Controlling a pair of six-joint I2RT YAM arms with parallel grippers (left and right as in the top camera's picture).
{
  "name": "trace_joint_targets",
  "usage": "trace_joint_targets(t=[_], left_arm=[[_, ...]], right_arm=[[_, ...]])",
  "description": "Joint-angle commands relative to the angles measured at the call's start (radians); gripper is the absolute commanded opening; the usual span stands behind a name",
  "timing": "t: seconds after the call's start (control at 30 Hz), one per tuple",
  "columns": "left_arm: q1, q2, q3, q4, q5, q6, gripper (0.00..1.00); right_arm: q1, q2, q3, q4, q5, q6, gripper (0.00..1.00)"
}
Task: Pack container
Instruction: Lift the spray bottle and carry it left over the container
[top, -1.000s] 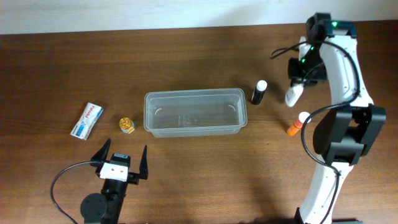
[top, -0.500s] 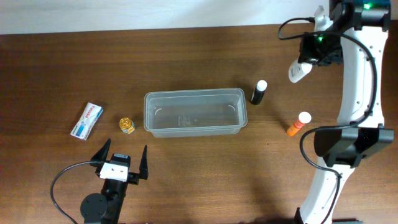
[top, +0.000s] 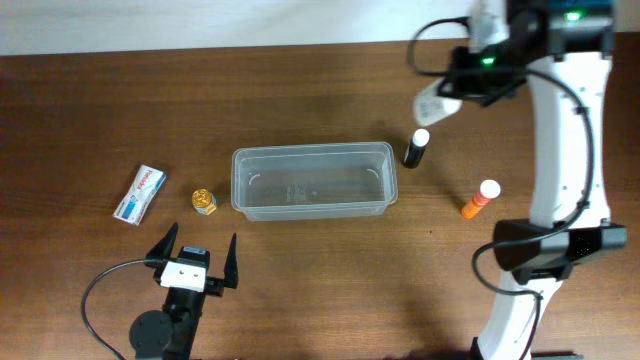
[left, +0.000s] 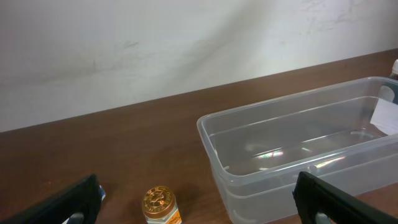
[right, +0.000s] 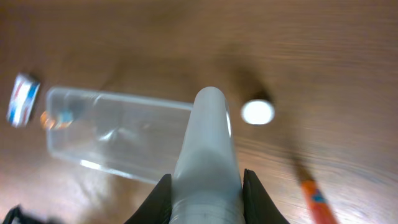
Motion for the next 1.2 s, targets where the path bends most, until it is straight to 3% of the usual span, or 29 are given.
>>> trace_joint_targets(t=[0.0,0.3,0.7,1.17], left_arm=[[0.004,-0.01,-0.003,-0.006,-0.007,0.016,0.99],[0.004,-0.01,-0.003,-0.006,-0.007,0.016,0.99],[0.004,-0.01,-0.003,-0.006,-0.007,0.016,0.99],[0.004,-0.01,-0.003,-0.006,-0.007,0.016,0.99]], right_arm=[[0.087,-0.04,0.026,-0.006,-0.006,0.02,0.15],[0.235,-0.043,0.003,-0.006,0.152,0.092,0.16],[0.271,-0.043,-0.265,-0.006,0.288,0.196,0.1],[0.37,-0.043,-0.288,0.021,0.381,0.305,0.13]])
